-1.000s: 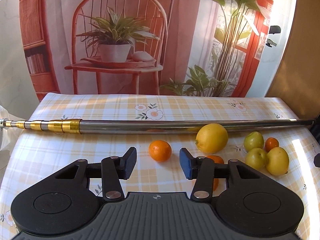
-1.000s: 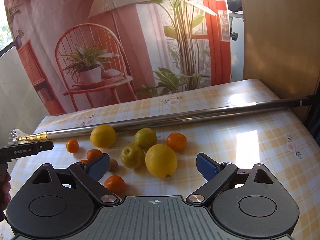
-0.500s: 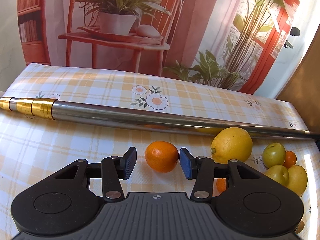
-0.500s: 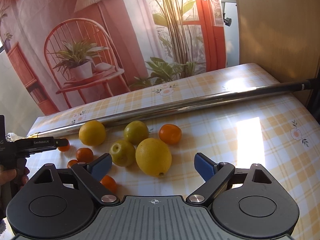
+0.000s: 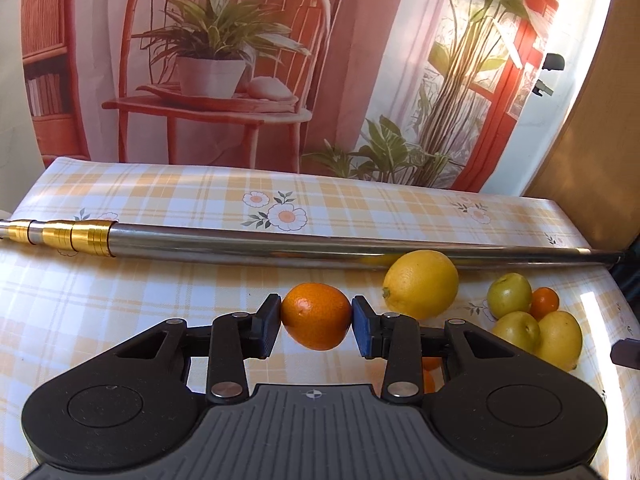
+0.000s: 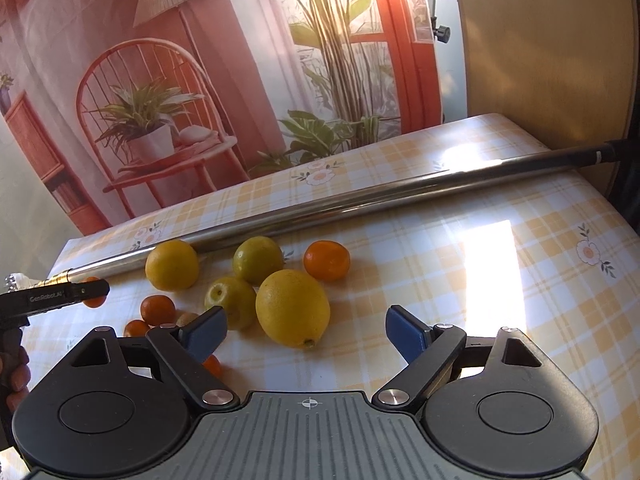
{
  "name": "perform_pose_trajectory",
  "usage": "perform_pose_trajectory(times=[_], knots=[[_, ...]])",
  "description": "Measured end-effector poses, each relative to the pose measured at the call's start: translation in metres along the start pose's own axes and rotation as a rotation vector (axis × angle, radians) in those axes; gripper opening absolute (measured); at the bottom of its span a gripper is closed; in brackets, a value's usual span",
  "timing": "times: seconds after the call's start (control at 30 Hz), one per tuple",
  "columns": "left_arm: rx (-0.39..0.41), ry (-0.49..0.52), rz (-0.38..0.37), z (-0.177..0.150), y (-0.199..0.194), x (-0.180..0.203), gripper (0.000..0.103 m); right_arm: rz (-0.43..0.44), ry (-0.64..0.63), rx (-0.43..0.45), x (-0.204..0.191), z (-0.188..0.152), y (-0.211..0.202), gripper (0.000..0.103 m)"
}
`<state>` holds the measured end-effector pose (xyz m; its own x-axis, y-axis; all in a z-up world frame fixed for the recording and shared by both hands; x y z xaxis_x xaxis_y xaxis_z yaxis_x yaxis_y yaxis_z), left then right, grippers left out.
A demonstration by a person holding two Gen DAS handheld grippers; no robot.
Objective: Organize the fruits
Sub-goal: 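Carry the orange toward the white plate with the left tool while the right tool grasps the kiwi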
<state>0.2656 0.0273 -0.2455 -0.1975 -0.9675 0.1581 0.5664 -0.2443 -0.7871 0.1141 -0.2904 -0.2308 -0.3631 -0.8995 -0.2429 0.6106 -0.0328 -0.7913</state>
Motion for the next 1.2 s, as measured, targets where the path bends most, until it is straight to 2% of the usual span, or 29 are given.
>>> perform_pose_trajectory(times=[0.23,0.37,0.5,0.67,0.87,1.2], knots=[[0.039,0.056,-0.046,-0.027,-0.047,0.021,0.040,0.010,0.007,0.001,0.002,-0.010,-0.003,0.080],[0.060,0.068,-0.059,-0.044,-0.068,0.029,0.040,0.009,0.018,-0.009,0.007,-0.017,-0.004,0.072],[0.090,0.099,-0.029,-0.062,-0.082,0.039,0.040,0.010,0.026,-0.035,0.012,-0.024,-0.002,0.065],[0.092,0.089,-0.034,-0.078,-0.089,0.044,0.040,0.018,0.040,-0.053,0.014,-0.031,-0.001,0.056],[0.081,0.128,-0.028,-0.090,-0.090,0.050,0.040,0.024,0.039,-0.086,0.014,-0.041,0.001,0.042],[0.041,0.180,-0.044,-0.109,-0.085,0.060,0.040,0.039,0.052,-0.136,0.019,-0.049,0.013,0.035]])
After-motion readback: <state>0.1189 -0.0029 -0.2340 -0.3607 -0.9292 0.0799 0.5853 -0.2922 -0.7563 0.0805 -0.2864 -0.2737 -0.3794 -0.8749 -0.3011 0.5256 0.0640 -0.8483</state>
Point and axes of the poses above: each gripper's, at about its wrist camera, not at the fingertips, and y roughly the way its jaws point, x to its right, z to its top, the point moved 2 cm from there along y, roughly the way its jaws point, and after that the axes turned 9 degrees about -x, right-handed, at the moved point
